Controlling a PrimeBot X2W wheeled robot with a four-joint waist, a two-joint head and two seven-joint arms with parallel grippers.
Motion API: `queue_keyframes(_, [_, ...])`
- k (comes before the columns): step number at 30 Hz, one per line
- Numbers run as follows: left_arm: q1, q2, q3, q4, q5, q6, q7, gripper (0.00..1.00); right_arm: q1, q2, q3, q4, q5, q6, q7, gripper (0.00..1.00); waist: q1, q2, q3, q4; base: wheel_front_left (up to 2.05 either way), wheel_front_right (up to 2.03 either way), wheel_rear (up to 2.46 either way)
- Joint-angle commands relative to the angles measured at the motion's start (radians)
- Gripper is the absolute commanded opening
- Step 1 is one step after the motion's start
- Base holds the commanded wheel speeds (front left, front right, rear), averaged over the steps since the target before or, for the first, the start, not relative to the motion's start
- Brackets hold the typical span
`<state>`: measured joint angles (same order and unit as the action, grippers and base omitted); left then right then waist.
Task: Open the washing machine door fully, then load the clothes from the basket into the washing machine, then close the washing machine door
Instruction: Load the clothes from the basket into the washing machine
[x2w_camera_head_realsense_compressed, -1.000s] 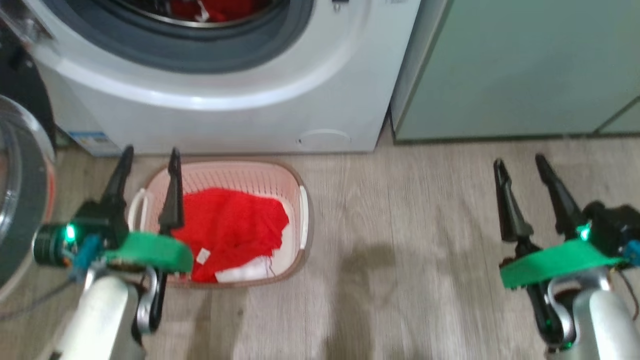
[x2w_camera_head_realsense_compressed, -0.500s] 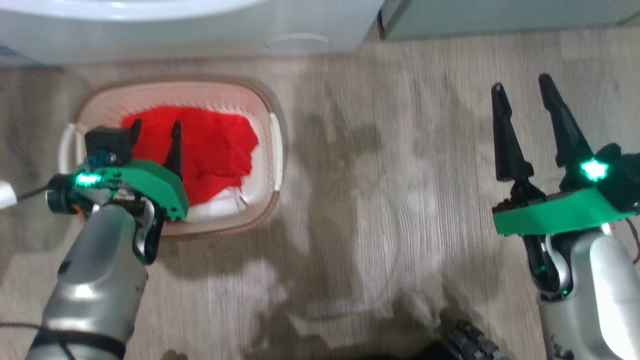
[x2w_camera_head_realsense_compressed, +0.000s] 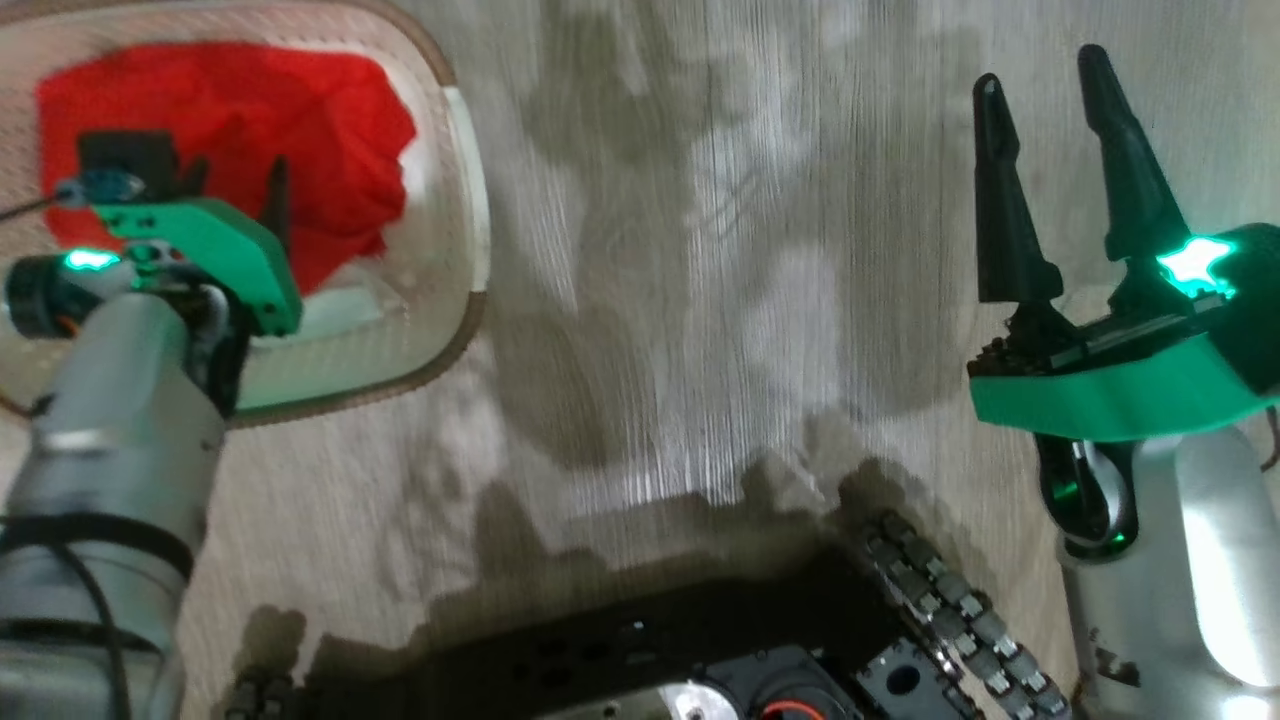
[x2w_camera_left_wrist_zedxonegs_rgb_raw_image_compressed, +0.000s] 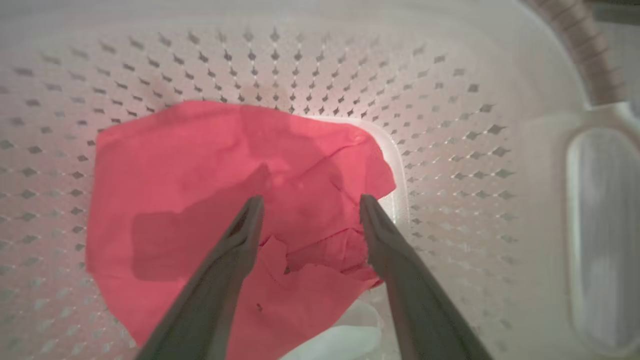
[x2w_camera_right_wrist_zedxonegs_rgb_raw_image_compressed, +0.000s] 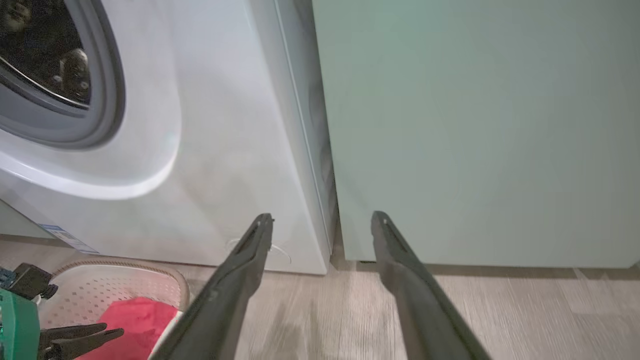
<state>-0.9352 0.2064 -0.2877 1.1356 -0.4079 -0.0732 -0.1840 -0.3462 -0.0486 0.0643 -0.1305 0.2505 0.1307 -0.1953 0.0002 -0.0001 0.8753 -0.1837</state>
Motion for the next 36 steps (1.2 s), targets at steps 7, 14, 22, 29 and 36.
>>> queue_keyframes(7, [-0.081, 0.107, 0.004, 0.089, 0.007, -0.019, 0.038, 1.0, 0.008, -0.002, 0.049, -0.048, 0.025, 0.0, -0.027, 1.0, -0.0002, 0.0001, 0.153, -0.058, 0.0, 0.0, 0.0])
queue_keyframes(14, [-0.131, 0.187, -0.013, 0.128, 0.022, -0.011, 0.103, 1.0, 0.008, -0.002, 0.076, -0.054, 0.048, 0.0, -0.046, 1.0, -0.0002, 0.0001, 0.218, -0.096, 0.0, 0.0, 0.0])
queue_keyframes(22, [-0.14, 0.22, -0.045, 0.143, 0.041, -0.01, 0.172, 0.41, 0.029, -0.002, 0.081, -0.047, 0.058, 0.0, -0.057, 1.0, -0.0002, 0.0001, 0.233, -0.102, 0.0, 0.0, 0.0])
queue_keyframes(29, [-0.144, 0.233, -0.068, 0.149, 0.055, 0.029, 0.215, 0.0, 0.033, -0.002, 0.08, -0.038, 0.07, 0.0, -0.062, 1.0, -0.0002, 0.0001, 0.228, -0.101, 0.0, 0.0, 0.0])
queue_keyframes(36, [-0.142, 0.233, -0.066, 0.142, 0.045, 0.051, 0.143, 0.0, -0.007, -0.002, 0.088, -0.013, 0.068, 0.0, -0.065, 1.0, -0.0002, 0.0001, 0.18, -0.082, 0.0, 0.0, 0.0])
